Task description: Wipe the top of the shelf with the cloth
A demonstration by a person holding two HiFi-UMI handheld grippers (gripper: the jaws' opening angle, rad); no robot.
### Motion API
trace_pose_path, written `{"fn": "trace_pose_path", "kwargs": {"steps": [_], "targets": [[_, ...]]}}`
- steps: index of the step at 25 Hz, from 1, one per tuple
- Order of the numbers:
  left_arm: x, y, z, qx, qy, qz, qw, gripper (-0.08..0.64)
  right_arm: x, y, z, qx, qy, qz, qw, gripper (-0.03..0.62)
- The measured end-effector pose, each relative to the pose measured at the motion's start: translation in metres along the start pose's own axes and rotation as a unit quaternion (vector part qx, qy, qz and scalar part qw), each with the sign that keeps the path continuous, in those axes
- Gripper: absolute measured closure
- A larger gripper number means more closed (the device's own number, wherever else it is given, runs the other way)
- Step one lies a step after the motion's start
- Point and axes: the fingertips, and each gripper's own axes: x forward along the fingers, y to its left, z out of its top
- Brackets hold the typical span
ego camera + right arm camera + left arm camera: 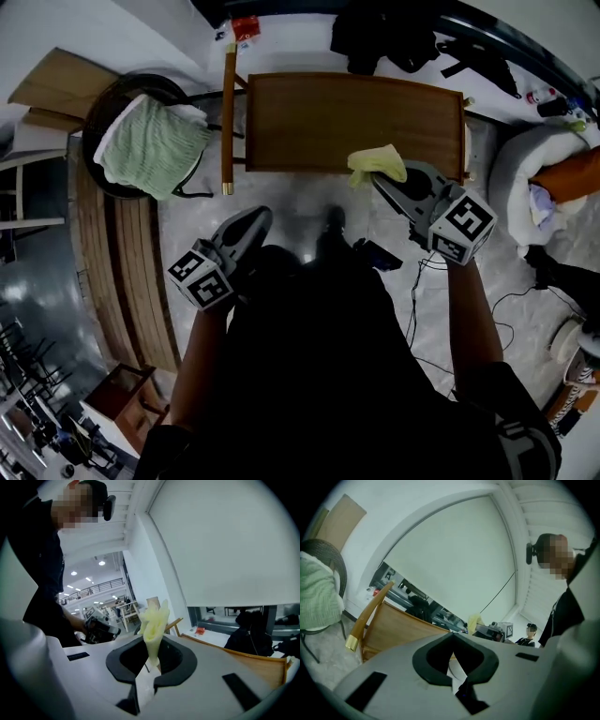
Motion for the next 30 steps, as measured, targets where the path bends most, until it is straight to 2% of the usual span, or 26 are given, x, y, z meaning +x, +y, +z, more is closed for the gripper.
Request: {"fn": "trace_pose_path", "kwargs": {"steps": [5,10,13,18,22,24,26,30], "targets": [[0.013,0.019,0.015,0.02,0.029,0.04,0.9986,0.549,0.053,-0.004,-0.014,0.042,0.016,0.045,0.998,0.546],[0.026,0.057,0.029,0.032,0.069,0.065,0.995,0.549,0.121,-0.011,-0.055,0.075,0.077,0.087,0.99,0.546],[0.032,0.091,0.033,0.034,0.105,0.079,0.9908,0.549,0.159,-0.026,-0.077,0.103,0.113,0.084,0.985,0.546],[0.032,0.15,0.041,0.035,0.175,0.127,0.9757,0.549,0.215,-0.034,-0.097,0.156,0.151,0.072,0.974,0.546],[0.04,0.184,0.044,0.029,0.209,0.162,0.9639,0.549,0.257,-0.032,-0.115,0.204,0.176,0.06,0.961,0.546],[0.046,0.194,0.045,0.029,0.216,0.181,0.9589,0.549,0.274,-0.03,-0.13,0.229,0.188,0.052,0.954,0.546],[0.052,0.196,0.045,0.024,0.225,0.181,0.957,0.549,0.289,-0.03,-0.148,0.242,0.211,0.037,0.946,0.547],[0.059,0.201,0.042,0.009,0.245,0.181,0.9525,0.549,0.309,-0.04,-0.179,0.239,0.257,-0.011,0.936,0.547]]}}
